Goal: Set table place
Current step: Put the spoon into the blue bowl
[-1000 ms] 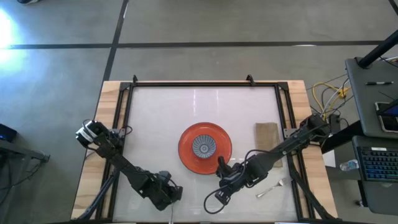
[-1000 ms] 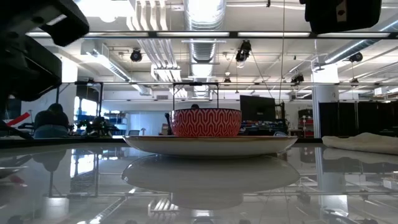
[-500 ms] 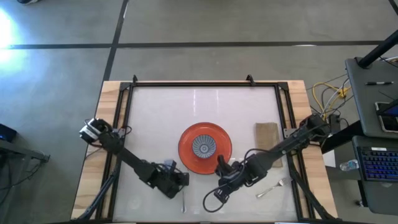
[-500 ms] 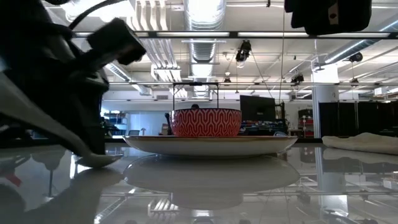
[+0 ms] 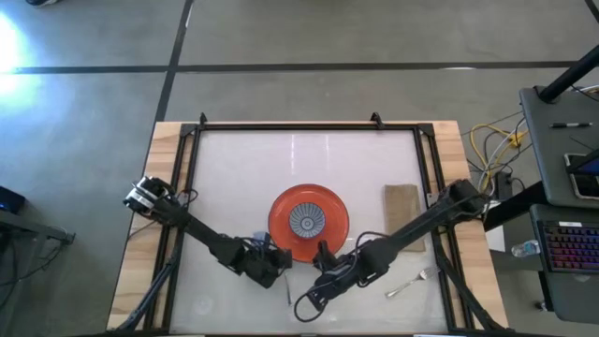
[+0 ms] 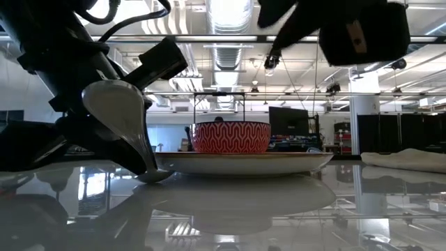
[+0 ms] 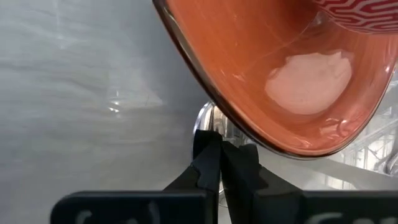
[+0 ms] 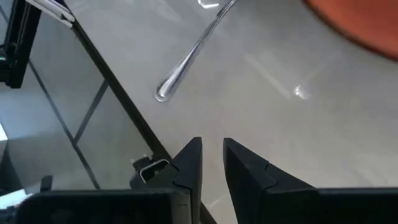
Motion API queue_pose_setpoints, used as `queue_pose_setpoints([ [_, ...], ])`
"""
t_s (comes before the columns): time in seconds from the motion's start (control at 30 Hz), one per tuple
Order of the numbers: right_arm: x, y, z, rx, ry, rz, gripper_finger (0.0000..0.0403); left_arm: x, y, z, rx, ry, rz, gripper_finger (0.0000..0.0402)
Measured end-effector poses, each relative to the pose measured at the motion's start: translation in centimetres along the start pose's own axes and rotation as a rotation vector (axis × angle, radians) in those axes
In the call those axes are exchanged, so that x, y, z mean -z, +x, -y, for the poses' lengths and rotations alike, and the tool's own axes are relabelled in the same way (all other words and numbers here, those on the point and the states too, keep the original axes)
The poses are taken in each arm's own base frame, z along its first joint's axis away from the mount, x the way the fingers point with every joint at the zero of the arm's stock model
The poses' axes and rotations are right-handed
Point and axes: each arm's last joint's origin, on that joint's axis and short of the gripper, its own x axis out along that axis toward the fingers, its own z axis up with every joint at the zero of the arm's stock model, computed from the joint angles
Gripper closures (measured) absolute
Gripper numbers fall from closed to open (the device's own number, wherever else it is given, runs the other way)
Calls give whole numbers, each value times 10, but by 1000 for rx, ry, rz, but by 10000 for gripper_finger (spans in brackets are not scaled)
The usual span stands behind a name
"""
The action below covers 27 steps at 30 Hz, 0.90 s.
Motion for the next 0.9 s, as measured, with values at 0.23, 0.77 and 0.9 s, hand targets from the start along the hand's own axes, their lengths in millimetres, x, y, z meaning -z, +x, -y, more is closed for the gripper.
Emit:
queue_pose_setpoints([
  [0.23, 4, 29, 5, 8, 40, -24, 344, 1, 0, 1, 15, -7, -3, 402],
  [0.77, 2, 44, -2, -98, 63, 40, 330, 1, 0, 3, 27, -12, -2, 402],
  [0.9, 2, 50, -3, -126, 67, 39, 301, 1, -1, 4, 34, -14, 0, 402],
])
